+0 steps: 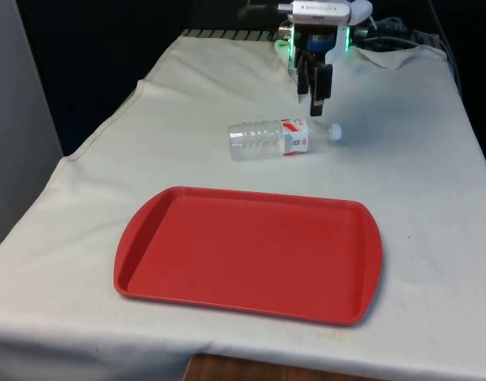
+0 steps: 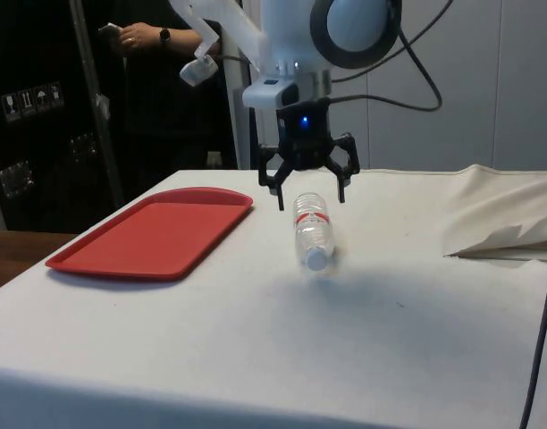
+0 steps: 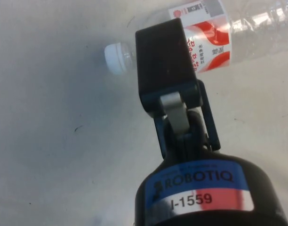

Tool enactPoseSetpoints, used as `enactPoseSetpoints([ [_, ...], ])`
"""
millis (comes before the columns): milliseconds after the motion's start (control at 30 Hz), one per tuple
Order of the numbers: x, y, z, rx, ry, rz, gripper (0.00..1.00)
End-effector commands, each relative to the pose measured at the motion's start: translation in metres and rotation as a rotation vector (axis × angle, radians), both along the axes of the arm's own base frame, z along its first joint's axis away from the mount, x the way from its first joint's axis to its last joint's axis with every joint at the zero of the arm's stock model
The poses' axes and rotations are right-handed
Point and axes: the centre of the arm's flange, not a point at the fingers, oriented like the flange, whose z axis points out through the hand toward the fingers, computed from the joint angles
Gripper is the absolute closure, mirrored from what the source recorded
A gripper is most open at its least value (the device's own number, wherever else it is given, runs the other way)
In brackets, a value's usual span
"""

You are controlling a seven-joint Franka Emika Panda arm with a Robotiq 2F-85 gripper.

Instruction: Place the bottle upright on the tray.

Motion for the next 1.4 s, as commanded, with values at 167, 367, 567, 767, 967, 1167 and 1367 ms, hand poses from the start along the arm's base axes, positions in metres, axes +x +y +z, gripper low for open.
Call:
enactPoseSetpoints([
  [167, 0.001, 0.000, -0.004, -0.005, -0.009, -0.002, 0.00],
  [367, 0.001, -0.001, -0.005, -0.002, -0.002, -0.003, 0.00],
  [567, 0.000, 0.000, -0.006, -0.001, 0.002, -0.003, 0.00],
  [767, 0.001, 0.001, -0.008, -0.006, 0.008, -0.013, 0.00],
  [967, 0.002, 0.002, -0.010, -0.029, 0.002, -0.021, 0.00],
  [1167, 0.001, 0.005, -0.011, -0.061, -0.004, -0.028, 0.00],
  [1367, 0.000, 0.010, -0.010, -0.098, -0.011, -0.026, 0.00],
])
